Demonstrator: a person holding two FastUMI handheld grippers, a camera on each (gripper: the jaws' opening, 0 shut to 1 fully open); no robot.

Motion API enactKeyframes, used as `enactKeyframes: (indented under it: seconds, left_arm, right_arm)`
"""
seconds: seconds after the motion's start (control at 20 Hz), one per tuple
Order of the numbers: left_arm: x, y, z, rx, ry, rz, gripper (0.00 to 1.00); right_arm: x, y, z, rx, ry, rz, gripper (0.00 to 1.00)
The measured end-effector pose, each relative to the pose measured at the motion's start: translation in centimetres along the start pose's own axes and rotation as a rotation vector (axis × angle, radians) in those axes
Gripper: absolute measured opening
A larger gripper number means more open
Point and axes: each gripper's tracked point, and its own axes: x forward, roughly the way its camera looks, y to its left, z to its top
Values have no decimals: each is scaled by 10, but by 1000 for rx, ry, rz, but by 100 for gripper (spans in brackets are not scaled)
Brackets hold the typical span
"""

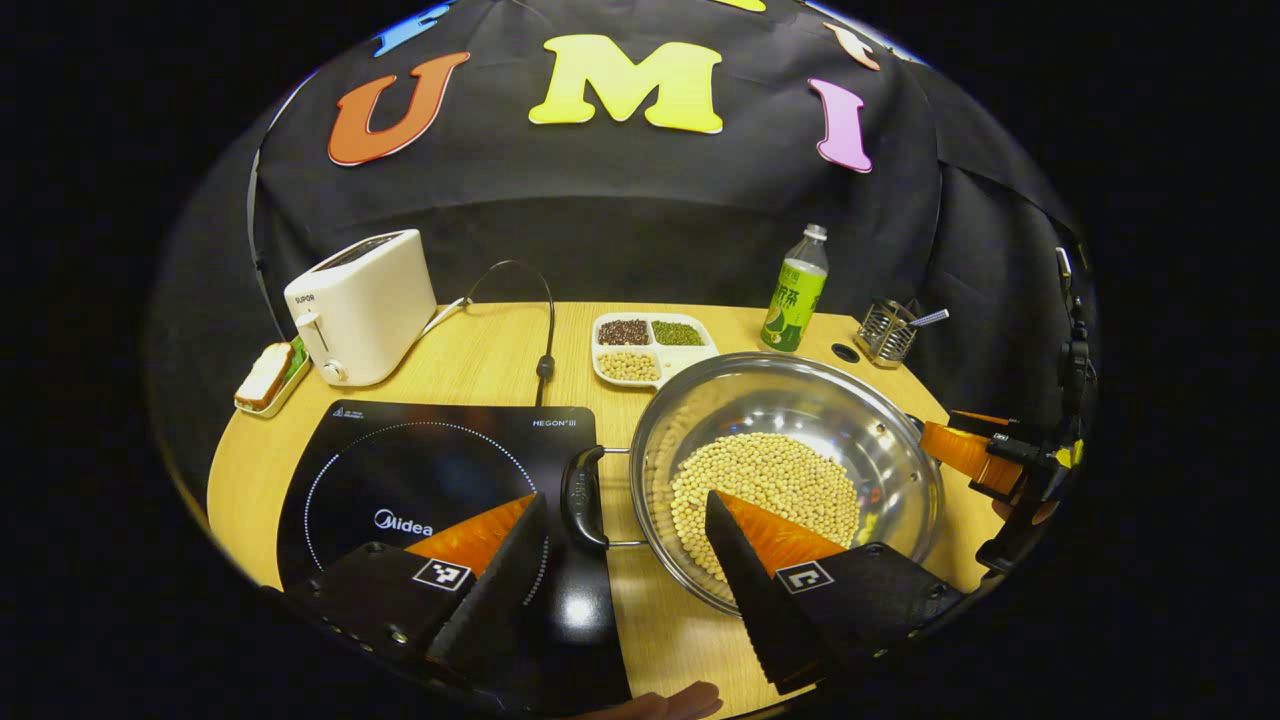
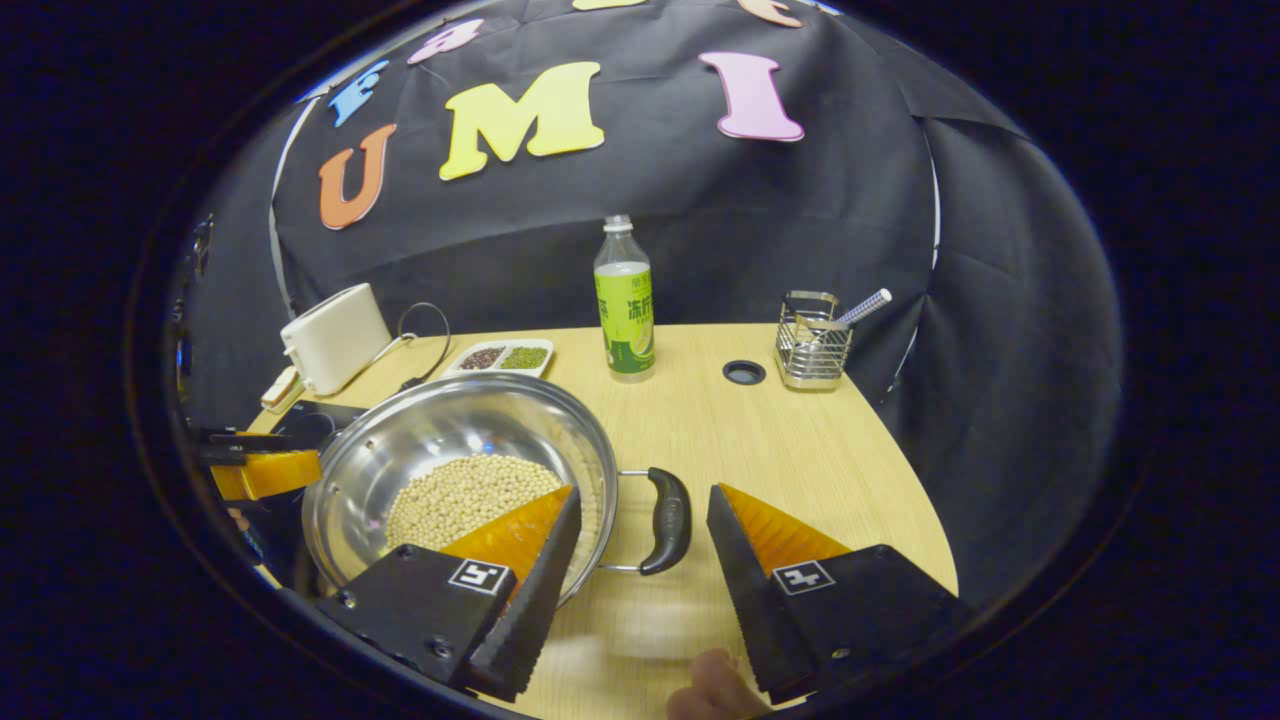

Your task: First push the handle of the pot to place it horizontally, then grasp the pot with both hands and set it on the induction cooktop.

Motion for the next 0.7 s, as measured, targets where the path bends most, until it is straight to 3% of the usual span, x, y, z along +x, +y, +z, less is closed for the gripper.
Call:
enactKeyframes:
  seconds: [0.15,0.3,0.5,0.55,0.6,0.7]
  left_arm:
    - [14,5,-3,-15,24,8,94]
    - [22,17,-3,-3,27,43,94]
    - [30,15,-2,-13,20,26,94]
    - [32,15,0,-6,9,30,79]
    - [34,18,0,-4,9,45,93]
    - [36,21,-2,5,9,71,88]
  right_arm:
    - [17,-7,-1,-28,0,-26,83]
    - [24,-9,0,-36,-11,-35,90]
    - [30,-13,-10,-28,19,-45,100]
    - [28,-12,-11,-23,20,-40,100]
    - [31,-13,-13,-20,20,-36,100]
    - [30,-13,-12,-11,19,-36,100]
